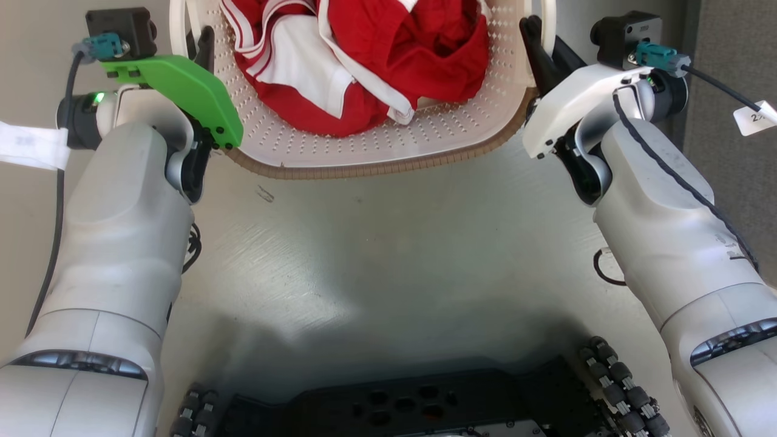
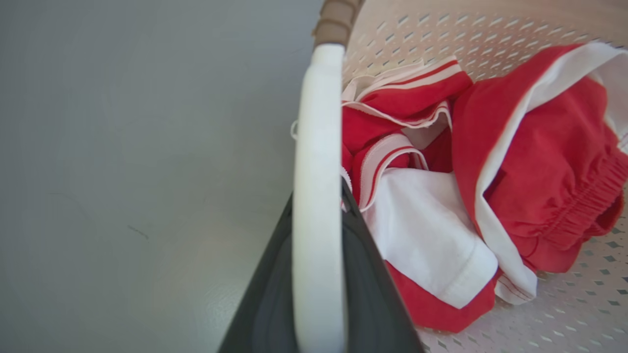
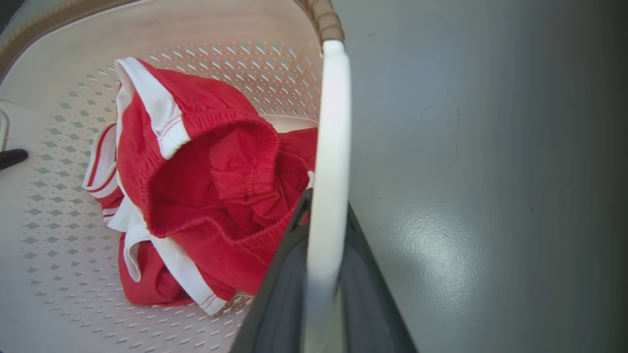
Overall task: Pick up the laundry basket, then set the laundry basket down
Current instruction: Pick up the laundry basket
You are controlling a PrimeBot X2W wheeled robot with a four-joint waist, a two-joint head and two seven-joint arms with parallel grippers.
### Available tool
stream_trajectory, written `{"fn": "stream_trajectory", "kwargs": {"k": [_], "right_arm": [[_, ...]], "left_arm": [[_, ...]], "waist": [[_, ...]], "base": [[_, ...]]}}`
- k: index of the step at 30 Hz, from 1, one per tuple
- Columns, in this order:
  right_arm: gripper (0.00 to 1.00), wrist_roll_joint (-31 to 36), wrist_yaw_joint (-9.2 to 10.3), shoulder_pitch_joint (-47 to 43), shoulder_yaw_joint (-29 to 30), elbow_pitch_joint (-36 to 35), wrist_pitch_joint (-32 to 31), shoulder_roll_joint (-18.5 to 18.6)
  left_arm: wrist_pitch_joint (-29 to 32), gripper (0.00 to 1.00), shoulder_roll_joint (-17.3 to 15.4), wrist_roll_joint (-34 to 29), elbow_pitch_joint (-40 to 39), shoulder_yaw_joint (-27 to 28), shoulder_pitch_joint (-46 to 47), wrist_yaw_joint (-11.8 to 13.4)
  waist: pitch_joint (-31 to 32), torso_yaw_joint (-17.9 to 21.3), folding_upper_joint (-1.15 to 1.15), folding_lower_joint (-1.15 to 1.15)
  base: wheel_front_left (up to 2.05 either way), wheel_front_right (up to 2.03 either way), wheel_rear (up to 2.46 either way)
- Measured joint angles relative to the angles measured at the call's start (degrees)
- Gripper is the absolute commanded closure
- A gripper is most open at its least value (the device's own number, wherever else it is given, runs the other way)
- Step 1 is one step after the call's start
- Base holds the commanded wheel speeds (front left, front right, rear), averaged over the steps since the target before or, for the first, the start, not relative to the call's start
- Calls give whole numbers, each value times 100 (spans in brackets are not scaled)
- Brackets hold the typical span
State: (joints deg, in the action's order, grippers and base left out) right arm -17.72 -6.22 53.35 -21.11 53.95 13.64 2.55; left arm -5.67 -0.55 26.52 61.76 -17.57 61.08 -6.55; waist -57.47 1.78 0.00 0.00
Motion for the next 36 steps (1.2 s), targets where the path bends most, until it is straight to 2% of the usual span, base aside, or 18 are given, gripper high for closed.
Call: {"fn": "stream_trajectory", "kwargs": {"k": [20, 28, 36], "right_arm": [[100, -219, -112, -119, -102, 836, 21, -122], [100, -422, -155, -373, -225, 1151, -19, -215], [100, -742, -185, -639, -397, 1381, -463, -236]], "left_arm": [[-214, 100, 153, 164, 762, -75, -257, -59], [79, 100, 182, 359, 1001, -87, -532, -103], [415, 100, 229, 469, 1072, -100, -871, -104]], "waist": [[896, 128, 0, 0], [1487, 189, 0, 0], [2122, 229, 0, 0]], "base": [[0, 0, 0], [0, 0, 0], [0, 0, 0]]}}
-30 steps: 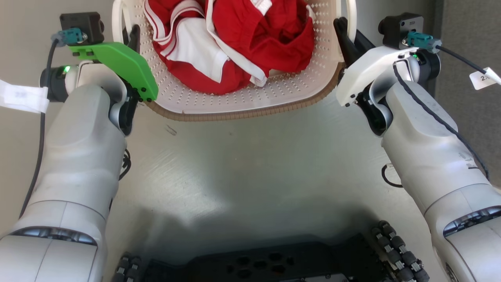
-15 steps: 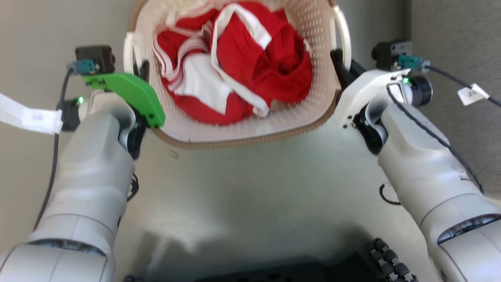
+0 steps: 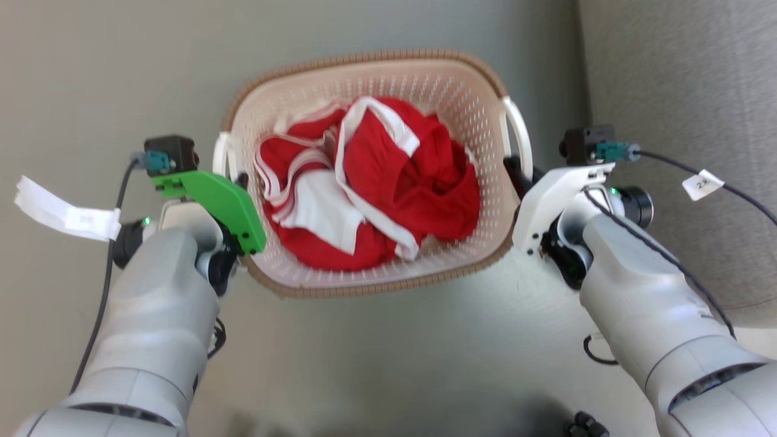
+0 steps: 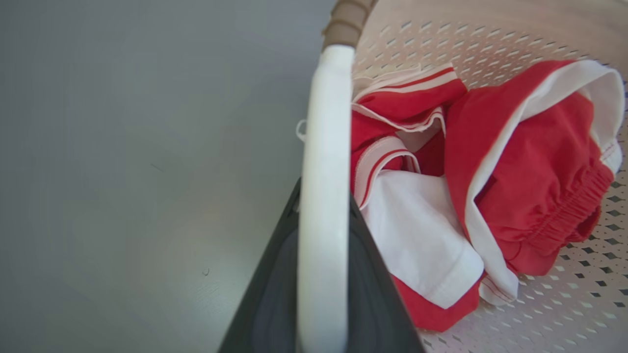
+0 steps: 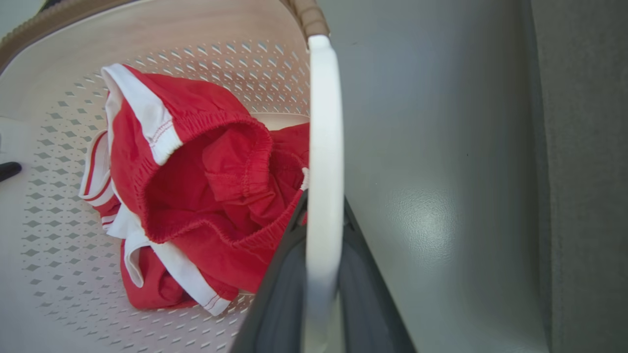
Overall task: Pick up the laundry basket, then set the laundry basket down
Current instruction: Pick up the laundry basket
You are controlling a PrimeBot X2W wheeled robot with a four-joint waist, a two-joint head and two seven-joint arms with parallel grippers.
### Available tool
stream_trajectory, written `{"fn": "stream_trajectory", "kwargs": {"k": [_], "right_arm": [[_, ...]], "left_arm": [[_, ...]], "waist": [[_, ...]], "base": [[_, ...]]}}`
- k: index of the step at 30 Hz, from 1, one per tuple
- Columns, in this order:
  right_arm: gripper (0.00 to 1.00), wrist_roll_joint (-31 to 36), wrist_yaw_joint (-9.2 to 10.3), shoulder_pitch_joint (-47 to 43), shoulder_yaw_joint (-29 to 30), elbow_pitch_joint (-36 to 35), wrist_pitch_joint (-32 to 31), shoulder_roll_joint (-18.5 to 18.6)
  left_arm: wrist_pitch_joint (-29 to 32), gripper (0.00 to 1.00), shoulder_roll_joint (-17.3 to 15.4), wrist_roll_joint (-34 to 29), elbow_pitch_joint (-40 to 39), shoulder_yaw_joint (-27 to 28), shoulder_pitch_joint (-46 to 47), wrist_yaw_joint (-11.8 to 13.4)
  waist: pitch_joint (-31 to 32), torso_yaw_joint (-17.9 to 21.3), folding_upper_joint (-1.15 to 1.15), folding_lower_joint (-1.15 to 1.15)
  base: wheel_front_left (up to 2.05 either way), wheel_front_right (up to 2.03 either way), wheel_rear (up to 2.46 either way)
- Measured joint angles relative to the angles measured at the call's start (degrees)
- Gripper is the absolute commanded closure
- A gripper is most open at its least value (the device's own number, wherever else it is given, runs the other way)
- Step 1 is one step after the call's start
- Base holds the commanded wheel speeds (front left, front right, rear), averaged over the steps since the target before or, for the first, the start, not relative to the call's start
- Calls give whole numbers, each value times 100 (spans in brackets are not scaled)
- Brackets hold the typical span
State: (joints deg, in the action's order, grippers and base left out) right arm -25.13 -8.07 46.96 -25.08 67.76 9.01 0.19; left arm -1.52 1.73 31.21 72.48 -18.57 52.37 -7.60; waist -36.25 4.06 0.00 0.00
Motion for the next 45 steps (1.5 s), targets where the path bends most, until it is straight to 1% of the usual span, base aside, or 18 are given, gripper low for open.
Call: {"fn": "stream_trajectory", "kwargs": {"k": [12, 30, 35, 45], "right_arm": [[100, -547, 1, -345, -432, -113, -753, 33], [100, -1138, 8, -989, -954, -230, -1607, 47], [100, -1300, 9, -1197, -1068, -224, -1801, 54], [100, -1429, 9, -1360, -1195, -219, -2017, 55]], "left_arm": [[528, 100, 1, 327, 80, -55, -416, 1], [1237, 100, -70, 769, 94, -231, -1149, 1], [1429, 100, -73, 840, 102, -304, -1361, 1], [1570, 100, -76, 983, 116, -343, -1617, 1]], "waist": [[933, 46, 0, 0], [2313, 115, 0, 0], [2677, 136, 0, 0], [3290, 182, 0, 0]], "base": [[0, 0, 0], [0, 0, 0], [0, 0, 0], [0, 0, 0]]}}
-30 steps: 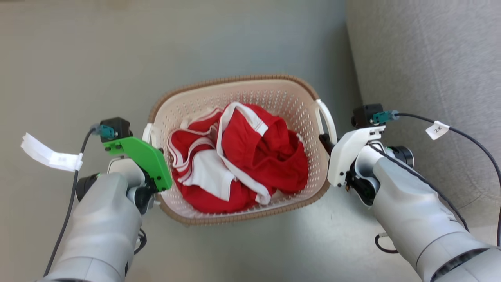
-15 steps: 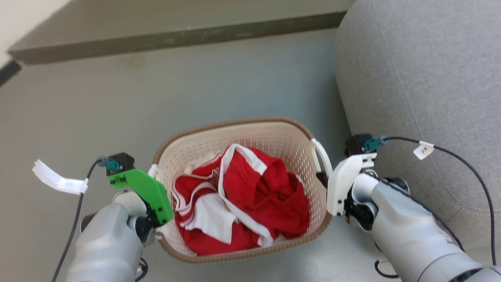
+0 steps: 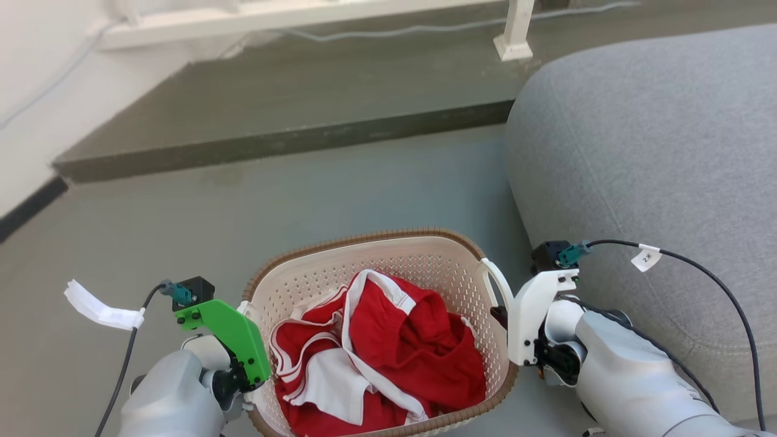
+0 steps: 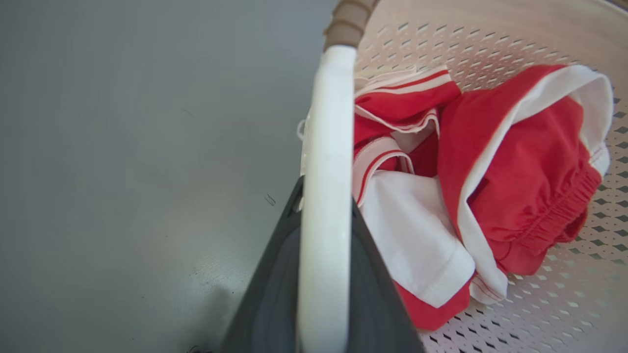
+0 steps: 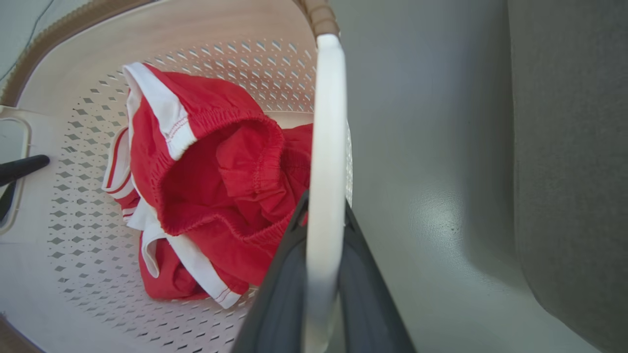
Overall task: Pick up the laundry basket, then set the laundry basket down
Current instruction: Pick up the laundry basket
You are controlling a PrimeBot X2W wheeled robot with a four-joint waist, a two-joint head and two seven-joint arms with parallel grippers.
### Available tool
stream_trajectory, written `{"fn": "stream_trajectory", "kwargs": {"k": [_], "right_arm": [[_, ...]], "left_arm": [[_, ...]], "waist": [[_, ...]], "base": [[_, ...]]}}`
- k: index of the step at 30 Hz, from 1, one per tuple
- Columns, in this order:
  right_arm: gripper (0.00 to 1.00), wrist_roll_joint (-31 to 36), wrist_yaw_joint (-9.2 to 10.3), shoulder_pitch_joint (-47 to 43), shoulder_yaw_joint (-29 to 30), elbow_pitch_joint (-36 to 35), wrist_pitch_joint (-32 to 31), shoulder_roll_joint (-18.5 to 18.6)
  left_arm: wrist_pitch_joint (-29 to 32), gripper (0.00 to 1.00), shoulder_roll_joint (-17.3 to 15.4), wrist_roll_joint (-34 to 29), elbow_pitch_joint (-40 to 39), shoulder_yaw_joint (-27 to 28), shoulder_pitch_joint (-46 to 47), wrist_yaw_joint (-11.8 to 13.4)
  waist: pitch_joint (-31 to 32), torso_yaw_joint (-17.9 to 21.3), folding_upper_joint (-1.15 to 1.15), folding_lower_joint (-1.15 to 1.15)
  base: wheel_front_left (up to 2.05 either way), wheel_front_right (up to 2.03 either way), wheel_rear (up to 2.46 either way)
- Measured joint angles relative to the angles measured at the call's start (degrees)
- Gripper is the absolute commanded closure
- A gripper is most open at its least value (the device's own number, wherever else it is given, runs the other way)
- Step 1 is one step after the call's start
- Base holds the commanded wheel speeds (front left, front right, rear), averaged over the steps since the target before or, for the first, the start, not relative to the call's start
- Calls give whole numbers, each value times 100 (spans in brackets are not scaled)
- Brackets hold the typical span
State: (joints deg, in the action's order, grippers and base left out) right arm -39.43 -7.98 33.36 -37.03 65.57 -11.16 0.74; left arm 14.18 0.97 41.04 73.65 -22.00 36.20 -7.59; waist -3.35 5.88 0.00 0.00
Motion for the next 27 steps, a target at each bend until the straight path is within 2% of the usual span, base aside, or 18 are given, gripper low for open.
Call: {"fn": "stream_trajectory", "kwargs": {"k": [12, 27], "right_arm": [[100, -200, 0, -30, -100, 11, -191, 14], [100, -330, 0, -227, -233, 76, -354, 13]], "left_arm": [[168, 100, -4, 64, 0, -23, -63, 1], [326, 100, -4, 158, 7, -42, -349, 1]], "waist": [[505, 37, 0, 0], [698, 30, 0, 0]], "base": [[0, 0, 0], [0, 0, 0]]}}
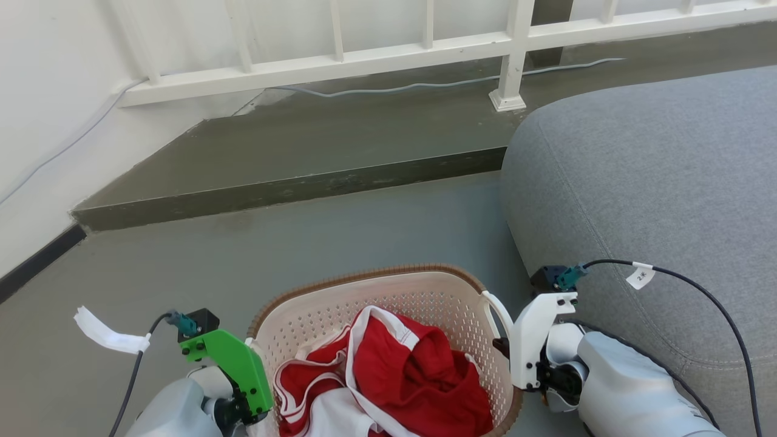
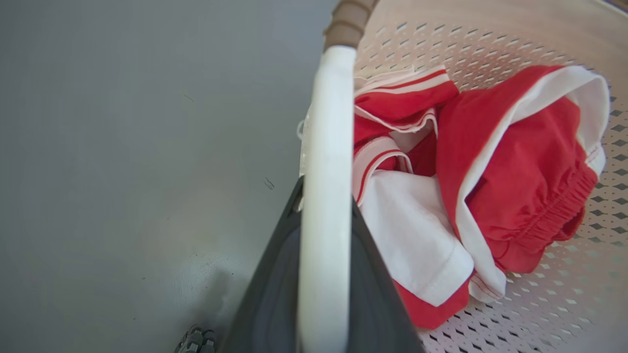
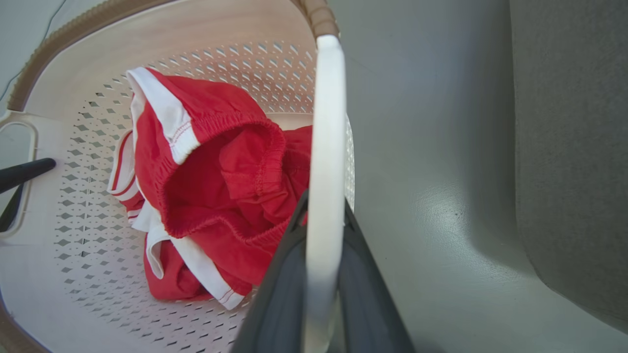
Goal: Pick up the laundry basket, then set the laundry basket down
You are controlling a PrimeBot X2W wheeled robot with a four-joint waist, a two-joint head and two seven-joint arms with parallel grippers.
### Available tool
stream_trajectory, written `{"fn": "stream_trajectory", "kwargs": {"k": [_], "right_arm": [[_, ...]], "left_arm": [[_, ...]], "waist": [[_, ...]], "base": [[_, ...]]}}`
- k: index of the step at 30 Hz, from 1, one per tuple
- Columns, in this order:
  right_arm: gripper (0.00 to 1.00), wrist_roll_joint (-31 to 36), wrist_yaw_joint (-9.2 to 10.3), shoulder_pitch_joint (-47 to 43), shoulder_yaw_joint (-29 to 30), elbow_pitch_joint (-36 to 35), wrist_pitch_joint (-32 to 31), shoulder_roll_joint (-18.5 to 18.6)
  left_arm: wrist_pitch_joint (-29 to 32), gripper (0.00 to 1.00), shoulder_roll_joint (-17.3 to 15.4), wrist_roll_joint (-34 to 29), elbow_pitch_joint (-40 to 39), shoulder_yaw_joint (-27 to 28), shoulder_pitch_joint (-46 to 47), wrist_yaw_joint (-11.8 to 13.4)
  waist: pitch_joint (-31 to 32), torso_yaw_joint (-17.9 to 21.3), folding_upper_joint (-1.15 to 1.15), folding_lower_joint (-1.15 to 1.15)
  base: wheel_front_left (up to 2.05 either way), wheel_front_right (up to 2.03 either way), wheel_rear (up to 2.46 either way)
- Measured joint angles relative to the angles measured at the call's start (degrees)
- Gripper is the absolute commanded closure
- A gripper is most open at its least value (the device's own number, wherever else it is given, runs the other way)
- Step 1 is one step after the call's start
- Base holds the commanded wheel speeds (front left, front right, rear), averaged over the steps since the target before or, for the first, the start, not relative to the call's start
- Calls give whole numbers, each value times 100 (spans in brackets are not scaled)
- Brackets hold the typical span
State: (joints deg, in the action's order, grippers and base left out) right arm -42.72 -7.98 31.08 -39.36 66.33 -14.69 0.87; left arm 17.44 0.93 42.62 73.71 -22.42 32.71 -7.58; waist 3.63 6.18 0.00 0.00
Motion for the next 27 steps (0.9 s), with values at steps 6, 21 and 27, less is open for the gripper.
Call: {"fn": "stream_trajectory", "kwargs": {"k": [6, 21, 27], "right_arm": [[100, -24, 0, -7, -22, 24, -7, -5], [100, -194, 0, -9, -111, 25, -49, -4], [100, -226, 0, -9, -132, 36, -49, -2]], "left_arm": [[0, 100, 2, 8, -1, -4, -65, 0], [15, 100, -1, 70, -7, -27, -103, 0], [15, 100, -2, 157, -7, -47, -105, 0]], "waist": [[26, -14, 0, 0], [35, -62, 0, 0], [27, -71, 0, 0]], "base": [[0, 0, 0], [0, 0, 0], [0, 0, 0]]}}
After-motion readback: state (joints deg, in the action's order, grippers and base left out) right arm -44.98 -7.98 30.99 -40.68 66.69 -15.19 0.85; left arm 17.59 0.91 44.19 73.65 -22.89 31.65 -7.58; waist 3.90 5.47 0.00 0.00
